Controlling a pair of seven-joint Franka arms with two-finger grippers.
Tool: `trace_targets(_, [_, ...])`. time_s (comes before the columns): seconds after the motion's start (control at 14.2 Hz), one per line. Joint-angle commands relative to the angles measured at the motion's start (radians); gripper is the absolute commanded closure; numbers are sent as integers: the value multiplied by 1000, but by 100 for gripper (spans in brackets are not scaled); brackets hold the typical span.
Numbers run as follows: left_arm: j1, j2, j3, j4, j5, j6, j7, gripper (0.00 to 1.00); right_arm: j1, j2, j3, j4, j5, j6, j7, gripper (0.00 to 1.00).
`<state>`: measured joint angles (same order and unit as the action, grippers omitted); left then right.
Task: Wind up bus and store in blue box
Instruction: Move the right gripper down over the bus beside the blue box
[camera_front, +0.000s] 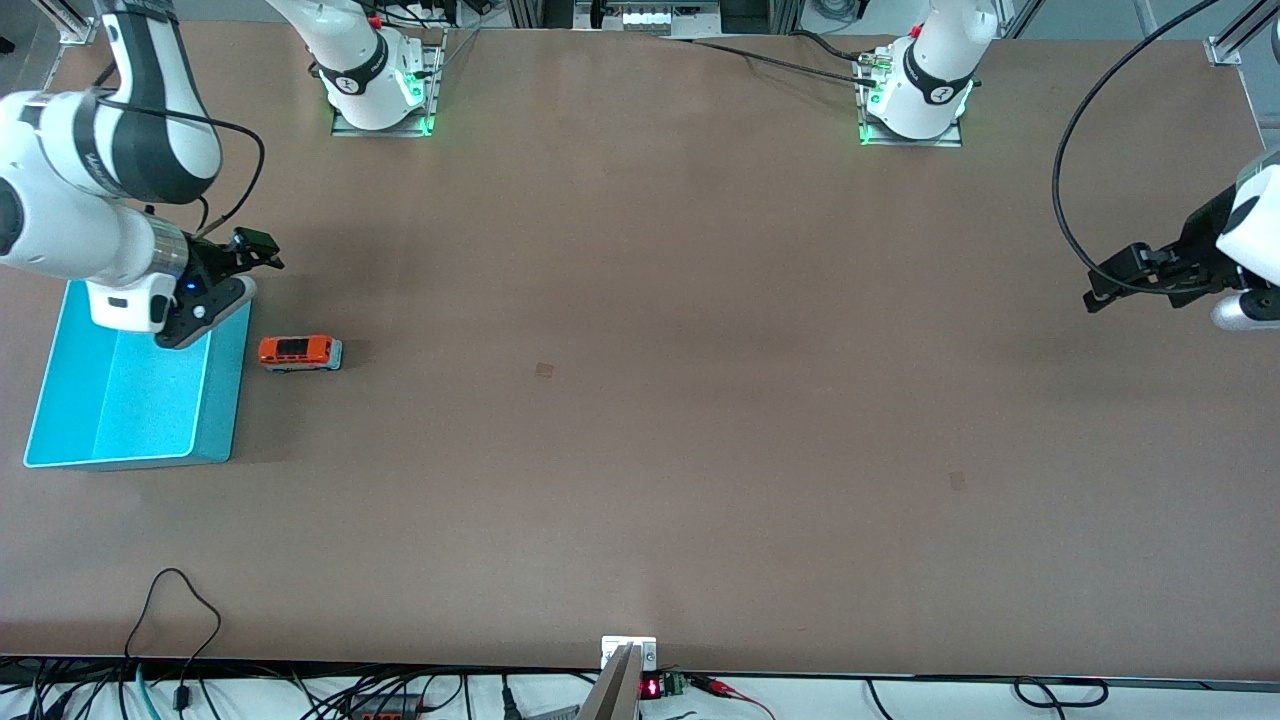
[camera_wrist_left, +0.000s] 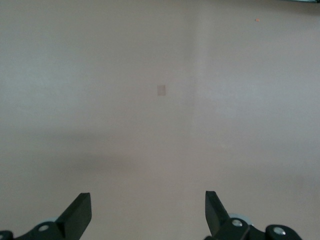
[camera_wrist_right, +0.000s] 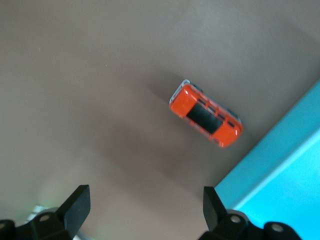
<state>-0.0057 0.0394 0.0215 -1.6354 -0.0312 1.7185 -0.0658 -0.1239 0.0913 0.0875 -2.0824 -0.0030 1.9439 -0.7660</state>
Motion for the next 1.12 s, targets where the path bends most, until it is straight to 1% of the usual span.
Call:
trace_targets(0.0, [-5, -75, -8, -80, -3, 0, 0, 0, -40, -30, 24, -125, -3, 183, -235, 0])
trace_targets(0.07, [-2, -73, -20, -80, -3, -10, 1, 0, -42, -21, 31, -155, -32, 260, -331, 0])
trace_targets(0.14, [-2, -73, -23, -80, -1, -13, 4, 0, -42, -6, 32, -169, -85, 323, -420, 0])
trace_targets(0.21, [0, -75, -26, -80, 1, -16, 4, 0, -42, 11, 40, -179, -122, 367, -474, 0])
trace_targets(0.28, [3, -75, -26, -78, 1, -23, 7, 0, -43, 30, 46, -180, -132, 395, -514, 0])
trace_targets(0.7, [3, -67, -18, -69, 17, -27, 34, 0, -103, 149, 61, -214, -134, 605, -806, 0])
trace_targets(0.84, [3, -75, -14, -51, 17, -43, 32, 0, -112, 186, 61, -214, -134, 657, -840, 0])
trace_targets(1.05, [3, -70, -17, -41, 17, -54, 32, 0, -118, 220, 66, -214, -134, 696, -848, 0])
